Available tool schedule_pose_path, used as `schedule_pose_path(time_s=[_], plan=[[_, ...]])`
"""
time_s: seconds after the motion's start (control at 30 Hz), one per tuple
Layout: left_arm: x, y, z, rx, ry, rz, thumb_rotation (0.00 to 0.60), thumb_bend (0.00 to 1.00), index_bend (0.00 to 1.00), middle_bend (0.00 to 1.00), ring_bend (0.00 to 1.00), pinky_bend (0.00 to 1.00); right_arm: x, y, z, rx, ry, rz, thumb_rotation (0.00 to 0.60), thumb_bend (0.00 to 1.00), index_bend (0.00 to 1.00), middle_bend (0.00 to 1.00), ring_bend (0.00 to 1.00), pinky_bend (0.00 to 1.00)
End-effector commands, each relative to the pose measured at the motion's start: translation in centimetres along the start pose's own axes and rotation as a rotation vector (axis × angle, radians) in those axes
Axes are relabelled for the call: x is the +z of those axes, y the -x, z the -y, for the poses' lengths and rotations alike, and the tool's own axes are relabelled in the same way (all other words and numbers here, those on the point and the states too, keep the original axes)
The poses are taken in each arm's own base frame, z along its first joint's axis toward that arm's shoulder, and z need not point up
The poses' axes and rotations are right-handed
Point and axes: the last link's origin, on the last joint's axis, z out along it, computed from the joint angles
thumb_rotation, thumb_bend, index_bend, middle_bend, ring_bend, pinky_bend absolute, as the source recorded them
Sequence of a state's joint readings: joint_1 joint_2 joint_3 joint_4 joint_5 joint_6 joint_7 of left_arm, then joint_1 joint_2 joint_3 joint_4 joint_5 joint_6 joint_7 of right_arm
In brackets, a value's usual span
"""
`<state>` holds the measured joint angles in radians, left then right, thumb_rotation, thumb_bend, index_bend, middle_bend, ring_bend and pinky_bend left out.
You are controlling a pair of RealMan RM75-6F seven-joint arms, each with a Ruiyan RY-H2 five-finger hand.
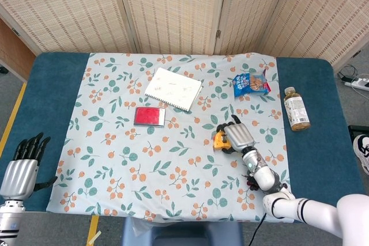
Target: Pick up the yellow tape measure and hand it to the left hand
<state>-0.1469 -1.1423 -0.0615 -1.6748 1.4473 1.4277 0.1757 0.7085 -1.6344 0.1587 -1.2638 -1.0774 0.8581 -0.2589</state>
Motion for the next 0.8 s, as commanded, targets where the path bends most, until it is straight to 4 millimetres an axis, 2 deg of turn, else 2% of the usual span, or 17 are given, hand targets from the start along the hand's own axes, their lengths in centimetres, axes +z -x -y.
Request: schedule_pose_path(time_s=[0.03,0.27,0.47,0.57,0.73,0.8], plan=[[0.9,-0.3,-0.5,-0.029,0.023,-0.011,0.600,0.17,0.00,0.00,0.00,0.00,-0.3,-0.4,0.3,0.064,-0.008,-0.021,0.600,0.33,0.56,0.50,0.36,0.00],[4.6,-1.3,-3.1,-0.136,0.120,-0.035,0.600,0.17,0.00,0.00,0.00,0.00,-0.8,-2.1,2.1,0.322,-0.059,-0.086,0.600,0.33,0.58,0.51,0.37,0.00],[7.4,-2.3,-7.0,-0.274,0.231,-0.058,0.600,0.17,0.00,0.00,0.00,0.00,-0.1,-3.1,5.2,0.540,-0.134,-0.105,0.600,0.33,0.58,0.51,0.37,0.00],[8.7,-2.7,-9.5,-0.338,0.292,-0.036,0.600,0.17,0.00,0.00,0.00,0.00,0.6,-3.4,7.5,0.655,-0.185,-0.125,0.600,0.33,0.58,0.51,0.37,0.00],[9.5,-2.9,-11.4,-0.363,0.333,-0.024,0.600,0.17,0.00,0.00,0.00,0.00,1.1,-3.2,9.0,0.724,-0.216,-0.141,0.600,0.33,0.58,0.51,0.37,0.00],[10.0,-2.9,-13.3,-0.378,0.380,-0.011,0.600,0.17,0.00,0.00,0.00,0.00,1.6,-3.1,10.5,0.776,-0.243,-0.154,0.600,0.33,0.58,0.51,0.37,0.00]])
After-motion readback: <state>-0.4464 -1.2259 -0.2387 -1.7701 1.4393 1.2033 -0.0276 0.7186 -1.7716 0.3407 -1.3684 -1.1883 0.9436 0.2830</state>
